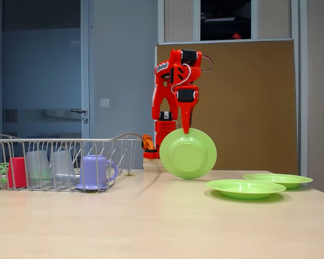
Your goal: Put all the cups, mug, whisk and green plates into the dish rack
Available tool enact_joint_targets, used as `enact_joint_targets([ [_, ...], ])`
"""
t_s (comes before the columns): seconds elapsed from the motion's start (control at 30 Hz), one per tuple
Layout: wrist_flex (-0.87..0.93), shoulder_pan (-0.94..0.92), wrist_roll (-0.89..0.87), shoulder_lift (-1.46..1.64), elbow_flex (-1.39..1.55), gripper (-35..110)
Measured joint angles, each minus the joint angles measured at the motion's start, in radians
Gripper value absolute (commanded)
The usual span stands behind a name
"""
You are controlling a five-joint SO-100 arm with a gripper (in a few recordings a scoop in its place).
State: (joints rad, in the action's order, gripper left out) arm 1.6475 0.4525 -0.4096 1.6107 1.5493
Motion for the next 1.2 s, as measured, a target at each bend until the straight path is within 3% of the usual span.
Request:
enact_joint_targets([
  [0.57,0.178,-0.002,0.014,0.021,-0.500,0],
  [0.8,0.164,-0.008,0.025,0.011,-0.488,0],
  [0.9,0.124,-0.014,0.032,0.017,-0.419,1],
  [0.97,0.086,-0.011,0.046,0.025,-0.334,10],
  [1.2,-0.278,-0.061,0.133,0.021,0.074,25],
])
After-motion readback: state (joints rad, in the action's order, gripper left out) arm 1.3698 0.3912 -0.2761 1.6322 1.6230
